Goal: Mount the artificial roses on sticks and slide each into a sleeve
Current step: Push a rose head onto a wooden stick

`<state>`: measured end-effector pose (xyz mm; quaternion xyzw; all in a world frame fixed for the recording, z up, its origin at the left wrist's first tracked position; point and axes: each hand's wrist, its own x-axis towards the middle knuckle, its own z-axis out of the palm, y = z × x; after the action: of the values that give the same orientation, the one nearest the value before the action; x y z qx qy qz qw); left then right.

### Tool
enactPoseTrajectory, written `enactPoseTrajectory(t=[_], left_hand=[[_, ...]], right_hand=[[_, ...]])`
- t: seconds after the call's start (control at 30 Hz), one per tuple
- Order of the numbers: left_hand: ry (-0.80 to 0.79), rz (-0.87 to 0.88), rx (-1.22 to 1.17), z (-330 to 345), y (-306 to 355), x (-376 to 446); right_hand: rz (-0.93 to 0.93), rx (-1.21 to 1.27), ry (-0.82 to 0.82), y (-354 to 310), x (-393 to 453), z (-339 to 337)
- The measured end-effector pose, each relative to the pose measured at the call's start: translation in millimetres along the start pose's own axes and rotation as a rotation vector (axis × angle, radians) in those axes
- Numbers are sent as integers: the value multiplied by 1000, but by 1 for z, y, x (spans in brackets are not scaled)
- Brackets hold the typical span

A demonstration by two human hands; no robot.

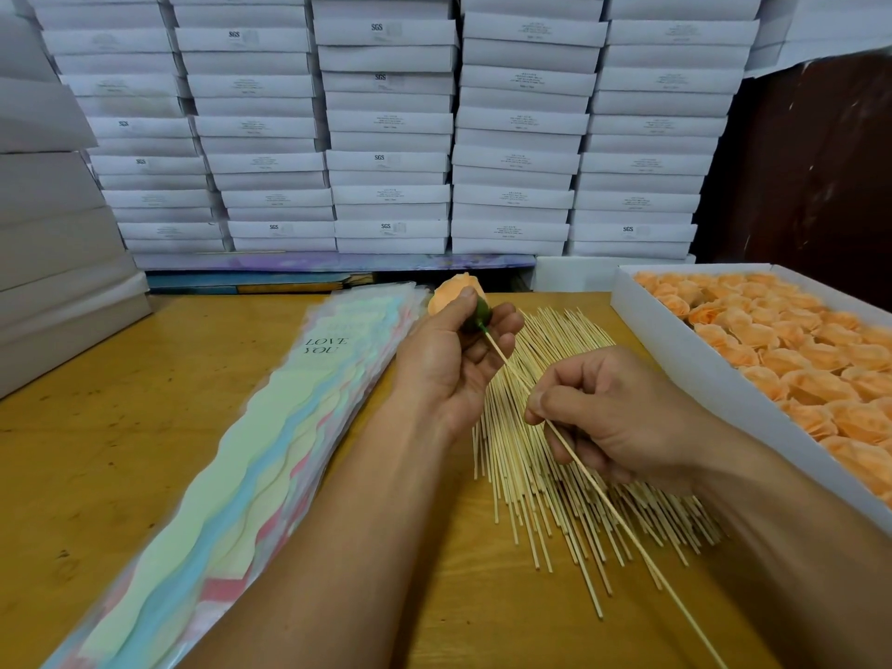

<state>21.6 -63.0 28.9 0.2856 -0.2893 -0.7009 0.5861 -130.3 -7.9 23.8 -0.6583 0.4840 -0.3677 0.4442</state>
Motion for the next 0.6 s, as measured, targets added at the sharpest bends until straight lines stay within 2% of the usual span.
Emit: enactPoseTrajectory(t=[0.43, 0.6], left_hand=[[49, -38, 40, -4, 1, 5], [42, -53, 33, -4, -3, 6]], right_hand=[[31, -1, 65, 4, 3, 8], [62, 41, -41, 6, 4, 9]])
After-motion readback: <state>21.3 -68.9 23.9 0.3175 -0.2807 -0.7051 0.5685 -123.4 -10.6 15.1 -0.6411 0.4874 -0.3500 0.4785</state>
